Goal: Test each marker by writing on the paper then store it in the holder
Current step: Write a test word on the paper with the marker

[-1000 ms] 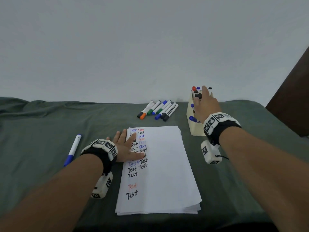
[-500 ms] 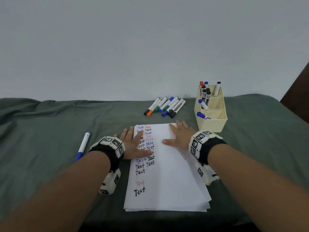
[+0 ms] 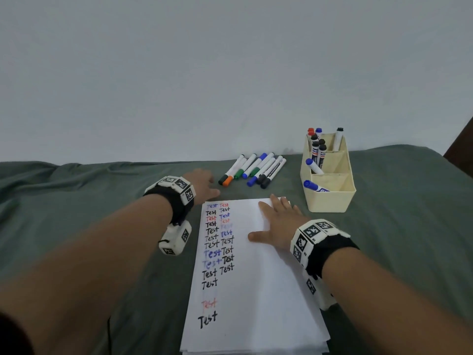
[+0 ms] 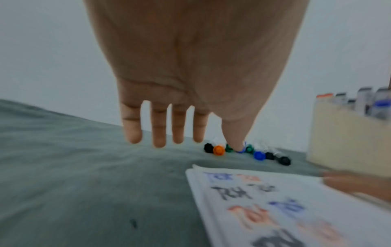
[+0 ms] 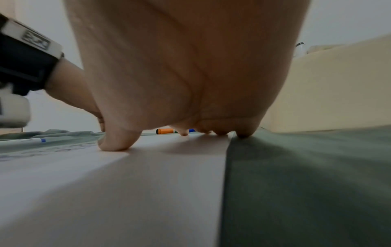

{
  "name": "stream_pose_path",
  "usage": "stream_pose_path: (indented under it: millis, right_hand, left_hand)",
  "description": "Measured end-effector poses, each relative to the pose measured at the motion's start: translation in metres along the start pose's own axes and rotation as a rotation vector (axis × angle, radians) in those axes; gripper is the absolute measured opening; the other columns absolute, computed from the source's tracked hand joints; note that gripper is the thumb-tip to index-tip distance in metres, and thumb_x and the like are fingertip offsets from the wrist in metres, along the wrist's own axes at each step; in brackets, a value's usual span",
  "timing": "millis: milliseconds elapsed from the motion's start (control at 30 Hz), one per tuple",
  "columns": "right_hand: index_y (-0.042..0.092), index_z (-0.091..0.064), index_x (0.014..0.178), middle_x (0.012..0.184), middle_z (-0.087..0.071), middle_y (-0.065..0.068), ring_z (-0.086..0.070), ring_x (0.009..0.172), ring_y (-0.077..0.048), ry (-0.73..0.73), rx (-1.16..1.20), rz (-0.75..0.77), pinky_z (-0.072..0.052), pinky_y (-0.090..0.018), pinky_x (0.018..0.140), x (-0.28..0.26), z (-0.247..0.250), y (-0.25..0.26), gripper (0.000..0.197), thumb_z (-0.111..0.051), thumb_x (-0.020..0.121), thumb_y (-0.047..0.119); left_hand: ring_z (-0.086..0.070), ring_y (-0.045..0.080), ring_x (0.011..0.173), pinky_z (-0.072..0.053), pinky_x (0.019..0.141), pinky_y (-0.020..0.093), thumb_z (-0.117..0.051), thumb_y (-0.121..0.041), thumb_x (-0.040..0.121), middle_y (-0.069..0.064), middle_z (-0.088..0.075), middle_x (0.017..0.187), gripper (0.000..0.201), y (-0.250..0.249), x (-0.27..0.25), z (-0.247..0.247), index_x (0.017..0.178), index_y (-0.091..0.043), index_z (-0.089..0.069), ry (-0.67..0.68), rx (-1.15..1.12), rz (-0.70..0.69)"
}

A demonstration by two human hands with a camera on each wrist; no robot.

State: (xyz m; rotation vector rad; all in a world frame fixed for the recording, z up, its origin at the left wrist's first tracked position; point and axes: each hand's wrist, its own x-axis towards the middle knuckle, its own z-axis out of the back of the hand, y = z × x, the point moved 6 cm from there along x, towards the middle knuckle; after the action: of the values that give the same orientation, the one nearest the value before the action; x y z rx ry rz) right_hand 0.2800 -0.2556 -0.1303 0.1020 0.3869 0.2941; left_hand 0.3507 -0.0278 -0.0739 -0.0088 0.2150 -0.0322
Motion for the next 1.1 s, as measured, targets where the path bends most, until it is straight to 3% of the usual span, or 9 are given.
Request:
stream_pose_path:
  millis: [100,267,333,433,633,767,933,1100]
  right_hand:
    - [0.030,-0.001,0.161,0.169,0.015,-0.003,0.012,0.155,-0.026,0.011,0.014,0.001,0.000,-0.049,0.125,0.000,0.004,0.001,0.105,-0.044,0.083,0.084]
    - [0.029,-0.007,0.161,0.169,0.011,-0.005,0.009,0.156,-0.025,-0.007,0.025,0.010,-0.002,-0.049,0.125,-0.002,0.008,0.003,0.095,-0.042,0.088,0.079]
    - [0.029,-0.008,0.161,0.169,0.010,-0.005,0.009,0.156,-0.025,-0.014,0.035,0.015,-0.002,-0.049,0.125,-0.002,0.008,0.002,0.094,-0.042,0.088,0.079]
    - [0.029,-0.009,0.161,0.169,0.010,-0.005,0.008,0.156,-0.025,-0.014,0.043,0.016,-0.002,-0.049,0.125,-0.002,0.009,0.002,0.093,-0.042,0.089,0.078]
    - [0.029,-0.010,0.161,0.169,0.008,-0.006,0.007,0.156,-0.026,-0.013,0.043,0.009,-0.003,-0.050,0.125,-0.004,0.011,0.003,0.092,-0.042,0.089,0.077]
    - [0.028,-0.009,0.161,0.169,0.008,-0.005,0.006,0.156,-0.026,-0.017,0.062,-0.003,-0.005,-0.049,0.124,-0.004,0.014,0.003,0.092,-0.043,0.090,0.076]
    - [0.028,-0.004,0.161,0.170,0.007,-0.004,0.003,0.156,-0.029,-0.163,0.093,0.050,-0.012,-0.053,0.123,-0.005,0.027,0.007,0.093,-0.050,0.092,0.069]
    - [0.034,0.005,0.158,0.167,0.016,-0.005,0.008,0.154,-0.035,-0.428,0.069,0.126,-0.010,-0.057,0.123,-0.013,0.045,0.012,0.094,-0.060,0.092,0.053]
  left_hand:
    - [-0.050,0.023,0.124,-0.042,0.097,0.036,-0.058,-0.048,0.092,0.004,-0.048,0.140,0.053,-0.008,0.018,0.001,0.140,-0.029,-0.046,-0.007,-0.028,-0.092]
    - [-0.055,0.023,0.118,-0.042,0.089,0.030,-0.060,-0.044,0.093,0.003,-0.055,0.136,0.058,-0.027,0.041,0.002,0.145,-0.028,-0.043,-0.045,0.013,-0.173]
    - [-0.058,0.021,0.111,-0.044,0.083,0.029,-0.061,-0.044,0.092,0.001,-0.059,0.130,0.053,-0.030,0.048,0.001,0.140,-0.027,-0.048,-0.043,0.039,-0.138]
    - [-0.055,0.017,0.089,-0.039,0.071,0.027,-0.065,-0.045,0.090,-0.002,-0.061,0.105,0.039,-0.031,0.052,0.003,0.121,-0.022,-0.059,-0.036,0.060,-0.095]
    - [-0.060,0.018,0.101,-0.046,0.079,0.027,-0.074,-0.035,0.085,0.000,-0.066,0.112,0.032,-0.027,0.040,0.005,0.113,-0.022,-0.065,-0.013,-0.045,-0.089]
    - [-0.060,0.019,0.102,-0.046,0.081,0.027,-0.071,-0.025,0.087,0.000,-0.067,0.110,0.021,-0.015,0.016,0.005,0.107,-0.021,-0.065,-0.085,-0.074,-0.089]
    - [-0.062,0.018,0.093,-0.048,0.078,0.028,-0.064,-0.019,0.088,-0.001,-0.068,0.104,0.026,0.009,-0.023,0.011,0.113,-0.021,-0.058,-0.242,-0.258,-0.029]
    - [-0.059,0.011,0.083,-0.047,0.073,0.026,-0.060,-0.014,0.089,-0.006,-0.069,0.102,0.035,-0.012,-0.062,0.010,0.120,-0.028,-0.065,-0.222,-0.215,-0.236]
